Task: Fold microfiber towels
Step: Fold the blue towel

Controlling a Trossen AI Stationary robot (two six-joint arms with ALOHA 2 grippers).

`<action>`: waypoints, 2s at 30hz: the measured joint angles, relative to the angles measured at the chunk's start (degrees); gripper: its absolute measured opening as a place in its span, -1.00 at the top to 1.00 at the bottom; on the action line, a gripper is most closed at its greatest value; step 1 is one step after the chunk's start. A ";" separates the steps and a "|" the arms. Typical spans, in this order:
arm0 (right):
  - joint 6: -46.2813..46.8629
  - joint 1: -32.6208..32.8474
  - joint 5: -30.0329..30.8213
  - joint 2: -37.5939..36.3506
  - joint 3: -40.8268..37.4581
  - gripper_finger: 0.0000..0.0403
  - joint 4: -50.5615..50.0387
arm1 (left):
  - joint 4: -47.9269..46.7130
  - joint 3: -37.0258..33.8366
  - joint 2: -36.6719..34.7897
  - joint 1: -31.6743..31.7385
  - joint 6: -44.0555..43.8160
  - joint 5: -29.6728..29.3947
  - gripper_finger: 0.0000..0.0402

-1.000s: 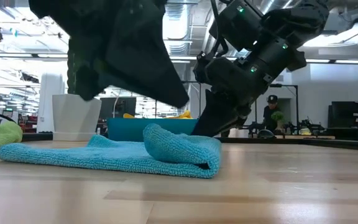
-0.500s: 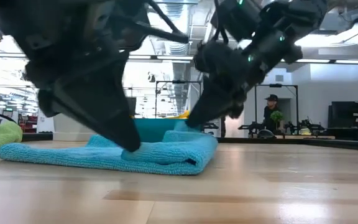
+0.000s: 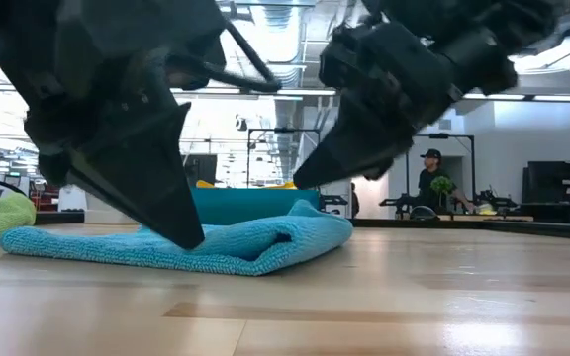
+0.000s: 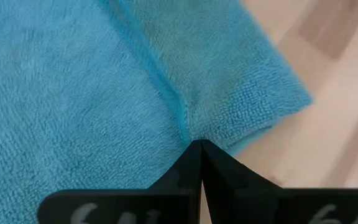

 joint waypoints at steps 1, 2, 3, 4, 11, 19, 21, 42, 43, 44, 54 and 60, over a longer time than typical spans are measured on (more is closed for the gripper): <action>0.25 0.61 1.05 0.94 -0.23 0.60 1.37 | -0.08 -0.02 0.30 -0.06 -0.43 0.35 1.00; 0.61 1.13 1.88 2.10 -0.28 0.60 2.16 | -0.06 -0.04 0.62 -0.22 -0.92 0.59 1.00; 0.81 1.34 2.50 3.21 -0.38 0.60 2.29 | 0.35 0.02 0.99 -0.36 -1.37 0.67 1.00; 0.89 1.44 2.71 4.41 -0.42 0.60 2.76 | 0.51 0.02 1.07 -0.60 -1.98 0.65 1.00; 4.31 1.44 2.46 10.14 -0.17 0.60 8.50 | 1.82 -0.04 -3.07 -1.85 -3.86 -4.67 1.00; 4.53 1.82 2.76 9.84 -0.26 0.60 8.50 | 14.57 0.07 -5.14 -3.05 2.68 -18.25 1.00; 4.54 1.82 2.74 9.84 -0.32 0.60 8.88 | 20.58 0.08 -2.72 -2.03 8.29 -15.42 1.00; -0.76 1.86 7.43 6.32 -0.34 0.60 12.09 | 23.50 0.07 7.81 -1.70 -0.09 -6.08 1.00; -1.34 1.67 8.71 6.38 -0.34 0.60 12.05 | 23.45 0.07 7.81 -1.88 -0.12 -6.00 1.00; -1.51 1.43 9.27 6.63 -0.34 0.60 12.04 | 23.37 0.07 7.81 -2.06 -0.18 -5.97 1.00; -0.48 -1.59 6.84 14.07 -0.08 0.60 15.75 | 23.16 0.06 7.62 -2.58 -0.23 -5.29 1.00; -0.01 -1.82 5.12 11.91 -0.46 0.60 13.95 | 22.33 0.46 4.22 -2.57 2.23 -5.20 1.00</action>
